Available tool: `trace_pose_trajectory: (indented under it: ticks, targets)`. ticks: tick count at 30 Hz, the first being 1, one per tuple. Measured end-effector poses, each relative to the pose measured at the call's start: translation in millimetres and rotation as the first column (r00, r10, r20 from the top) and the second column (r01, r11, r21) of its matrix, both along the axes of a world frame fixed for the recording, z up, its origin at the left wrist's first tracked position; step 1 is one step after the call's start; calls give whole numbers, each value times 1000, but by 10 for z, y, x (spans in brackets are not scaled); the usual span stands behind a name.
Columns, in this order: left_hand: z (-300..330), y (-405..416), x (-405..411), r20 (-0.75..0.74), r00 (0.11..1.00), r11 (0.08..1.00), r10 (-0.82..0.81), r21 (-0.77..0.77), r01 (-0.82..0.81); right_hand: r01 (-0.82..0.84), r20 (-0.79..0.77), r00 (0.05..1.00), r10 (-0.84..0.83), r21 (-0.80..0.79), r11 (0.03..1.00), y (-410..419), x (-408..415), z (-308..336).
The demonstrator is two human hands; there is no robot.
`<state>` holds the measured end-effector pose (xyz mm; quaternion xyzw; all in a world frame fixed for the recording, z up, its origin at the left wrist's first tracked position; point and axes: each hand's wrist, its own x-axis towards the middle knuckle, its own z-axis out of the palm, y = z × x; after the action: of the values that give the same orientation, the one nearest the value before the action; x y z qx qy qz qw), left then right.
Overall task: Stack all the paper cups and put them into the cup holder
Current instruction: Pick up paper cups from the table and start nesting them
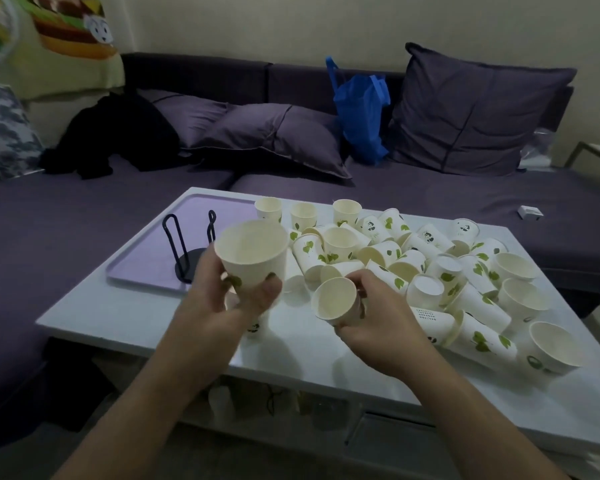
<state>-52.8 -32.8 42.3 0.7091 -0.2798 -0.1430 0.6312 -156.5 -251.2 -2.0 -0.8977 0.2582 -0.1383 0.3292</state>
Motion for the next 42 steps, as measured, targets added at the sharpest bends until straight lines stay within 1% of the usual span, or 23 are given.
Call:
trace_pose_trajectory:
  ticks: [2, 4, 6, 11, 16, 18, 21, 24, 26, 28, 31, 32, 34, 35, 36, 38, 40, 42]
  targets:
    - [42, 10, 128, 63, 993, 994, 102, -40, -100, -14, 38, 999, 13, 24, 1000, 32, -13, 19]
    - [28, 4, 220, 92, 981, 985, 173, -23, -171, -14, 64, 998, 11, 32, 999, 48, -10, 25]
    - [-21, -7, 282, 103, 973, 978, 206, 4, -208, -13, 82, 997, 10, 40, 999, 65, -2, 26]
    - [-162, -59, 362, 94, 981, 977, 170, 111, -180, -10, 166, 986, -4, 86, 996, 104, 52, 57]
    - [-280, -36, 387, 90, 985, 947, 150, 273, -169, -31, 327, 944, -43, 216, 976, 185, 185, 167]
    - [-296, -15, 385, 113, 984, 946, 141, 279, -167, -73, 418, 907, -53, 281, 957, 241, 272, 241]
    - [-318, 8, 379, 117, 984, 944, 134, 289, -163, -180, 542, 839, -49, 361, 915, 354, 419, 333]
    - [-340, 23, 391, 93, 988, 943, 124, 299, -146, -260, 585, 810, -31, 406, 876, 496, 576, 368]
    - [-349, 36, 391, 91, 989, 945, 114, 297, -136, -284, 580, 815, -4, 405, 869, 582, 683, 341]
    - [-358, 44, 394, 98, 989, 946, 107, 295, -132, -283, 550, 834, 38, 367, 886, 649, 768, 279]
    - [-349, 45, 404, 87, 991, 948, 103, 292, -124, -257, 420, 898, 131, 259, 931, 684, 796, 232]
    - [-343, 46, 412, 79, 992, 947, 100, 297, -120, -271, 374, 913, 165, 251, 929, 668, 783, 226]
    - [-335, 56, 434, 63, 993, 945, 96, 307, -111, -319, 327, 921, 214, 314, 894, 614, 736, 238]
    - [-331, 63, 449, 51, 994, 945, 99, 307, -110, -315, 337, 921, 193, 357, 879, 572, 720, 243]
    - [-325, 68, 462, 36, 994, 945, 106, 306, -112, -281, 354, 925, 139, 391, 877, 516, 717, 235]
    - [-322, 69, 487, 12, 992, 940, 124, 320, -121, -156, 349, 937, 3, 409, 899, 419, 721, 220]
    - [-356, 64, 522, 13, 990, 922, 139, 363, -134, -22, 283, 956, -75, 324, 946, 341, 737, 157]
    - [-407, 51, 566, -14, 987, 910, 161, 389, -143, 32, 194, 979, -63, 161, 986, 297, 777, 72]
